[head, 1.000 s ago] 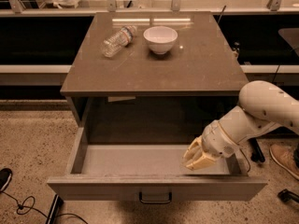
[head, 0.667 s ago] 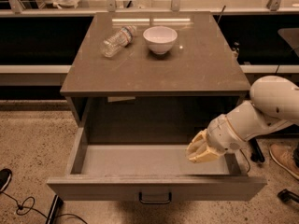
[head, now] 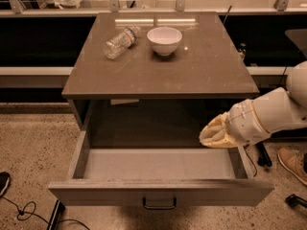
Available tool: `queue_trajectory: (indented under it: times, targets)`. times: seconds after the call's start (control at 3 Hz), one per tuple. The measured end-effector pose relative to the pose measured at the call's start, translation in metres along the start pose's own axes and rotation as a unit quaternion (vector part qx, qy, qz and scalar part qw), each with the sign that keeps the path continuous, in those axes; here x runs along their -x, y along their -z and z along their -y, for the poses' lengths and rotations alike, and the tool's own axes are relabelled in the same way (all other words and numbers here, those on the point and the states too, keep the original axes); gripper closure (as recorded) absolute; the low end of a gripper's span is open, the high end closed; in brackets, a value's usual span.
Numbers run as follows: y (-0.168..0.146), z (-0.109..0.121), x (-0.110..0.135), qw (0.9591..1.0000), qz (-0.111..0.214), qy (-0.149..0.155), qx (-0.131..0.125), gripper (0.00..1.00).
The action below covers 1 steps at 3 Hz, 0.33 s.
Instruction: Open top drawer
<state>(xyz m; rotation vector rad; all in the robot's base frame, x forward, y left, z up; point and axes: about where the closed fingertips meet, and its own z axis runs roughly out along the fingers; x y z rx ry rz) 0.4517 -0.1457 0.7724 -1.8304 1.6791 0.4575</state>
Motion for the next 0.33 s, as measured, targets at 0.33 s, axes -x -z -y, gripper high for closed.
queue_trajectory:
  times: [0.33]
  targets:
    - [-0.0002, -0.0001, 0.0006, 1.0, 0.0, 0.003, 0.0, 0.58]
